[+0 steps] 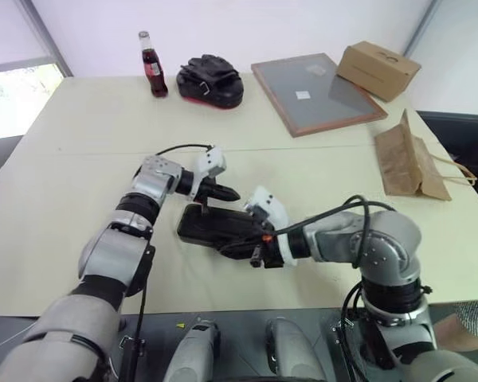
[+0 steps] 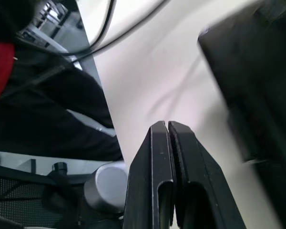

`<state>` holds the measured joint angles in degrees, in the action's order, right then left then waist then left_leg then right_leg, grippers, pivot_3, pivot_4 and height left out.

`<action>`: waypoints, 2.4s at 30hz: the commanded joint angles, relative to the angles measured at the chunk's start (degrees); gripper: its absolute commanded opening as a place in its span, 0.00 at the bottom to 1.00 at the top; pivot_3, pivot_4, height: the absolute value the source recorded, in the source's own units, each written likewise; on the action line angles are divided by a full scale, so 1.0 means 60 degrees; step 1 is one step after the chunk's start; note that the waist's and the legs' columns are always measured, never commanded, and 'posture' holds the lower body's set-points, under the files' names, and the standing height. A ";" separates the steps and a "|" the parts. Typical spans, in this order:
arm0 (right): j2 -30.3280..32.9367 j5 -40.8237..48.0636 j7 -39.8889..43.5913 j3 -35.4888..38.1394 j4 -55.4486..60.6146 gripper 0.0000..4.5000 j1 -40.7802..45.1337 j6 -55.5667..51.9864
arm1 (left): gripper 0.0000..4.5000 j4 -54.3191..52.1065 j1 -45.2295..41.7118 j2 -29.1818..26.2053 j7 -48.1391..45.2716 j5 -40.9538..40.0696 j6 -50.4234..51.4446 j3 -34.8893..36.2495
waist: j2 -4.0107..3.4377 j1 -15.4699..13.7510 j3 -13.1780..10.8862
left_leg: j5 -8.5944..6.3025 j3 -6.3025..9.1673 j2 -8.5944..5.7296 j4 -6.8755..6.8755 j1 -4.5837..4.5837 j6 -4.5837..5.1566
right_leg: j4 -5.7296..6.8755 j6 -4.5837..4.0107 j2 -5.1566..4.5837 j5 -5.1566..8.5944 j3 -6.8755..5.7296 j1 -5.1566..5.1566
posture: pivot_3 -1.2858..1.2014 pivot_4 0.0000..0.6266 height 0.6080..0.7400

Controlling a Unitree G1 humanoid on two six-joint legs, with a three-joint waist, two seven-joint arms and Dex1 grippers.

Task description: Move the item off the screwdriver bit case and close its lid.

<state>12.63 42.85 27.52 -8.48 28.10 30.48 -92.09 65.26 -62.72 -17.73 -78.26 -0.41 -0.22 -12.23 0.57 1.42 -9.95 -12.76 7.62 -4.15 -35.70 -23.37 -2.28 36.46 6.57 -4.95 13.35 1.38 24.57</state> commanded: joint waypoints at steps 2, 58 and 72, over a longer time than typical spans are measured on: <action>-0.0582 -0.0085 -0.1030 -0.0320 -0.0275 0.01 -0.0392 -0.0068 | 0.00 0.0041 -0.0211 0.0006 -0.0123 0.0149 -0.0248 0.0109 | 0.0000 0.0001 0.0000 | 0.0000 -0.0001 -0.0001 -0.0005 0.0000 0.0000 | 0.0000 0.0000 -0.0002 0.0000 0.0001 0.0000 | 0.52 0.24 1.00; 0.4064 -0.1022 0.0374 -0.0289 0.1736 0.01 0.0065 0.2214 | 0.00 -0.2096 0.1340 -0.1099 0.0931 -0.0342 -0.0190 0.1249 | 0.0021 0.0210 0.0002 | -0.0013 0.0025 -0.0002 -0.0060 0.0005 0.0021 | 0.0078 0.0027 -0.0001 0.0026 -0.0001 -0.0007 | 0.52 0.24 1.00; 0.5788 -0.0148 0.1857 0.2045 0.1400 0.01 0.0415 0.3167 | 0.00 -1.2846 0.5900 -0.3012 0.2995 -0.3927 0.7109 0.3753 | 0.0020 0.0143 -0.0007 | -0.0014 0.0046 0.0015 -0.0053 0.0003 0.0020 | 0.0055 0.0025 -0.0021 0.0028 0.0008 -0.0010 | 0.52 0.24 1.00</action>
<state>46.58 41.73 37.71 1.98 36.43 32.22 -75.06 -5.55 -27.96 -35.03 -62.53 -20.14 38.01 7.27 0.69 2.28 -9.99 -12.84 7.89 -4.06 -36.01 -23.35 -2.16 36.75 6.73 -5.09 13.52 1.43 24.49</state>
